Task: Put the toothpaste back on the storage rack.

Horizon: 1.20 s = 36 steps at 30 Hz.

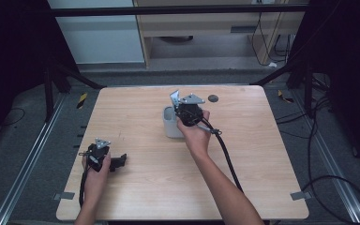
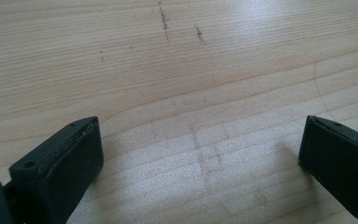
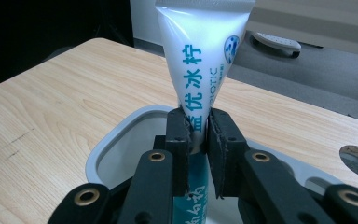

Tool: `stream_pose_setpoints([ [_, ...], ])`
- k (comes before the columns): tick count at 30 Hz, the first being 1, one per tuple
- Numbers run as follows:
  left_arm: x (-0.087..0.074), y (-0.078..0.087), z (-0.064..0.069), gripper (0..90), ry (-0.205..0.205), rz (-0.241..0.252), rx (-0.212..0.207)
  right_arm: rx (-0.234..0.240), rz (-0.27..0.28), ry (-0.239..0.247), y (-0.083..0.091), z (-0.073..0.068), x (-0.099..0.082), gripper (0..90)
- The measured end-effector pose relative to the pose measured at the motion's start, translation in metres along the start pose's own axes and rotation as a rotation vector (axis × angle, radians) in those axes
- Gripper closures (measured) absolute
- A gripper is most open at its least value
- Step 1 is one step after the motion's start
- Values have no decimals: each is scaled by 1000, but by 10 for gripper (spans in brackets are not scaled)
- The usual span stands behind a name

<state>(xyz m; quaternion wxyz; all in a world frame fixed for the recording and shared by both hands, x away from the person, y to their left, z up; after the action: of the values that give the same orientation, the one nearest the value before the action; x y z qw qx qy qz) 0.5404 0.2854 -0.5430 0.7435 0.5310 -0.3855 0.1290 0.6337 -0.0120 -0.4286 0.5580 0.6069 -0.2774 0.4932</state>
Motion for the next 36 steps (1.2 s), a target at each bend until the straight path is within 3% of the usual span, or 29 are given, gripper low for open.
stream_pose_setpoints([
  [18, 0, 0, 0, 0, 0, 0, 0, 8, 16, 8, 12, 7, 3, 785],
  [36, 0, 0, 0, 0, 0, 0, 0, 11, -13, 39, 24, 13, 5, 744],
])
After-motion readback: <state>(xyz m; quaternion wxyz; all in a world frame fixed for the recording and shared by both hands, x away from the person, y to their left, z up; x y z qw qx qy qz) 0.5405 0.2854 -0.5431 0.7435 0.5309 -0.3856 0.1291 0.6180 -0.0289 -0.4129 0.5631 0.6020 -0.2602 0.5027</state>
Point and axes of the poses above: each handheld gripper's, and its own axes: y roughly backward along the jaws, x roughly out of its top, z roughly to its right, the point moved 5 cm from there along -y, roughly forward along the jaws, and after that the axes turned 13 degrees about -x, right-handed, at the moved point
